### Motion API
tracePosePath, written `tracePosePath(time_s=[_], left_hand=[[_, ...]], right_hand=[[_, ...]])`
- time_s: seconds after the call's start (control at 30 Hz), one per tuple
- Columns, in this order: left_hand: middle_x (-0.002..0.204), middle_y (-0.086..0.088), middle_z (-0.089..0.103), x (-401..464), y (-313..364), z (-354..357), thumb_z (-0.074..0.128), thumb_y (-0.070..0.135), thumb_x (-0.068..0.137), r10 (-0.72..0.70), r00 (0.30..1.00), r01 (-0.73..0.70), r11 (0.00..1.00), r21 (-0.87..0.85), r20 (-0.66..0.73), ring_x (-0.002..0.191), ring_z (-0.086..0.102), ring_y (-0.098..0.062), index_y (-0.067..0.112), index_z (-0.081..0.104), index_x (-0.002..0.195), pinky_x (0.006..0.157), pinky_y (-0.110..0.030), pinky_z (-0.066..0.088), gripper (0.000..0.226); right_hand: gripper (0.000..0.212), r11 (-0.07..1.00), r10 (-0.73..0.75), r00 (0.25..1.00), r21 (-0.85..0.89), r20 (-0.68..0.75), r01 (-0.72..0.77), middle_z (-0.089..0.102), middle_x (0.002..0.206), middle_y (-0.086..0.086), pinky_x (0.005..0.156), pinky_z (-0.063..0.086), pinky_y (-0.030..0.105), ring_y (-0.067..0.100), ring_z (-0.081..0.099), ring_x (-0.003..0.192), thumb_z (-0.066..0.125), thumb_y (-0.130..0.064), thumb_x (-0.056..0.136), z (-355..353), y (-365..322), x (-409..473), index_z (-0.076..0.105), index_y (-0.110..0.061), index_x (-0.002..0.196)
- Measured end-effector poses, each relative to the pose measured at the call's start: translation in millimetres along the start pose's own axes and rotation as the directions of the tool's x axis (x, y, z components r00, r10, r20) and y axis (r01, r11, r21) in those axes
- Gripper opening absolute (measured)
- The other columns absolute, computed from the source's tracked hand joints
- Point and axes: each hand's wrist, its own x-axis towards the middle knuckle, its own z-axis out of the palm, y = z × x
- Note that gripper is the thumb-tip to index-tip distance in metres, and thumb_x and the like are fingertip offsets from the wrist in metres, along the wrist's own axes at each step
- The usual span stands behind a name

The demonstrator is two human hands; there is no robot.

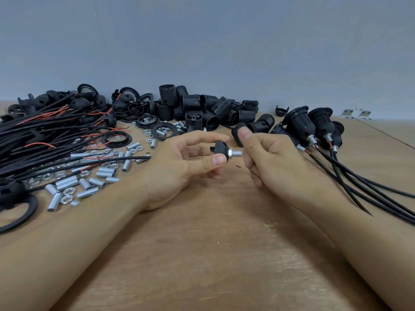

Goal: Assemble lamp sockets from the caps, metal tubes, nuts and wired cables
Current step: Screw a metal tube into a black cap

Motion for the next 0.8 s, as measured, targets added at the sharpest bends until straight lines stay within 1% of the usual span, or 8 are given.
tracePosePath(time_s=[0.1, 0.2, 0.33, 0.47, 0.53, 0.6, 0.7, 0.8], left_hand=[[0.080, -0.010, 0.066, 1.3, -1.0, 0.1, 0.073, 0.013, 0.072, 0.006, 1.000, -0.006, 1.000, -0.004, -0.021, 0.073, 0.063, -0.021, 0.008, 0.068, 0.116, 0.073, -0.027, 0.054, 0.045], [0.087, -0.015, 0.066, 0.8, -1.3, 0.2, 0.075, 0.016, 0.069, 0.013, 1.000, -0.013, 1.000, -0.004, -0.011, 0.073, 0.064, -0.022, 0.011, 0.069, 0.114, 0.075, -0.029, 0.054, 0.046], [0.083, -0.014, 0.065, 0.9, -0.8, 0.2, 0.076, 0.016, 0.071, 0.027, 1.000, -0.028, 0.999, 0.031, 0.008, 0.076, 0.066, -0.022, 0.014, 0.071, 0.113, 0.077, -0.031, 0.055, 0.043], [0.092, -0.025, 0.065, 2.9, -3.0, -0.8, 0.073, 0.018, 0.074, 0.022, 0.999, -0.021, 1.000, 0.018, -0.037, 0.073, 0.065, -0.022, 0.009, 0.068, 0.116, 0.073, -0.031, 0.054, 0.044], [0.091, -0.019, 0.068, 2.7, -3.8, -2.8, 0.074, 0.018, 0.074, 0.026, 0.999, -0.026, 1.000, 0.008, -0.022, 0.073, 0.065, -0.022, 0.011, 0.069, 0.114, 0.075, -0.031, 0.054, 0.041], [0.090, -0.009, 0.071, 1.8, -2.9, -3.3, 0.077, 0.018, 0.073, 0.067, 0.998, -0.067, 0.998, 0.022, 0.002, 0.077, 0.067, -0.020, 0.016, 0.071, 0.113, 0.078, -0.030, 0.055, 0.040], [0.096, 0.010, 0.074, 3.0, -2.4, -0.2, 0.080, 0.018, 0.072, 0.290, 0.956, -0.268, 0.924, 0.274, -0.042, 0.086, 0.067, -0.008, 0.022, 0.070, 0.114, 0.081, -0.021, 0.052, 0.043], [0.087, 0.024, 0.068, 3.8, -2.9, 4.1, 0.082, 0.013, 0.075, 0.463, 0.886, -0.398, 0.790, 0.467, -0.028, 0.075, 0.061, 0.000, 0.029, 0.068, 0.114, 0.072, -0.013, 0.049, 0.044]], right_hand=[[0.061, 0.999, 0.039, 0.998, 0.024, 0.040, -0.040, 0.051, 0.047, -0.003, 0.043, 0.037, 0.020, 0.011, 0.046, 0.041, 0.040, -0.063, 0.092, -1.2, -4.4, -1.3, 0.058, -0.010, 0.068], [0.041, 1.000, 0.006, 0.993, -0.022, 0.117, -0.003, 0.052, 0.051, -0.005, 0.047, 0.041, 0.023, 0.012, 0.049, 0.046, 0.052, -0.047, 0.096, 0.5, -3.6, -3.5, 0.057, -0.016, 0.070], [0.070, 0.996, 0.082, 0.989, -0.034, 0.126, -0.079, 0.047, 0.041, 0.006, 0.044, 0.038, 0.021, 0.015, 0.043, 0.038, 0.034, -0.059, 0.099, 2.4, -4.1, -4.5, 0.051, -0.012, 0.051], [0.056, 0.997, 0.069, 0.990, 0.018, 0.123, -0.072, 0.058, 0.054, 0.004, 0.039, 0.036, 0.015, 0.014, 0.052, 0.044, 0.044, -0.059, 0.094, 1.6, -2.2, -2.2, 0.062, -0.009, 0.075], [0.040, 0.999, 0.034, 0.989, 0.026, 0.146, -0.038, 0.055, 0.056, 0.001, 0.040, 0.035, 0.015, 0.017, 0.051, 0.049, 0.054, -0.042, 0.097, 0.1, -0.3, -1.2, 0.057, -0.008, 0.077], [0.043, 0.996, 0.048, 0.983, 0.071, 0.176, -0.061, 0.047, 0.053, 0.002, 0.040, 0.034, 0.021, 0.022, 0.045, 0.050, 0.054, -0.040, 0.099, -0.4, 0.4, -1.4, 0.053, -0.011, 0.068], [0.049, 0.961, 0.115, 0.974, 0.225, 0.196, -0.159, 0.035, 0.049, 0.004, 0.040, 0.027, 0.025, 0.018, 0.038, 0.043, 0.050, -0.046, 0.099, 2.1, -1.9, -0.2, 0.044, -0.020, 0.058], [0.053, 0.886, 0.198, 0.950, 0.371, 0.240, -0.278, 0.030, 0.045, 0.000, 0.040, 0.023, 0.023, 0.015, 0.031, 0.038, 0.049, -0.044, 0.099, 4.1, -2.4, 3.3, 0.040, -0.024, 0.052]])
